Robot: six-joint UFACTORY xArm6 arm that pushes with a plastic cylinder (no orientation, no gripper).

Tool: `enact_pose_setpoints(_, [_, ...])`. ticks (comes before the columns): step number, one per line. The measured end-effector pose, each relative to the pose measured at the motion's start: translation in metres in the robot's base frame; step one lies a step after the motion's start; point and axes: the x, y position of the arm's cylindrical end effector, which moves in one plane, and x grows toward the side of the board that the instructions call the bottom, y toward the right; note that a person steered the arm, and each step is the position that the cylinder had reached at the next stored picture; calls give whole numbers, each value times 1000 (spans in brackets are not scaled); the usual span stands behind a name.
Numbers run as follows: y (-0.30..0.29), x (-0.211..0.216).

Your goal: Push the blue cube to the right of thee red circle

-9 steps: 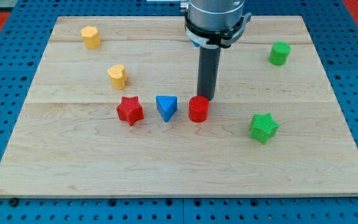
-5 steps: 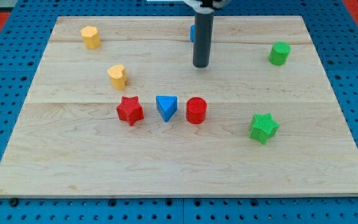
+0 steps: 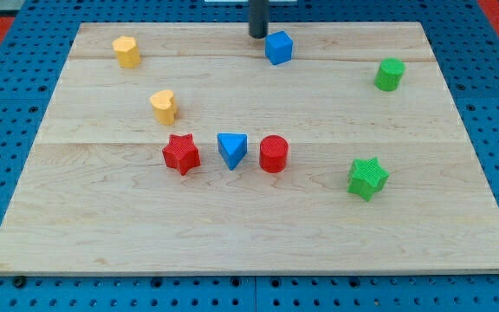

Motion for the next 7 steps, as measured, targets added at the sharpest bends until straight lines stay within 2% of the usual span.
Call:
enact_pose_setpoints(5, [44, 172])
enact_pose_setpoints(6, [15, 132])
enact_pose_setpoints(7, [20, 98])
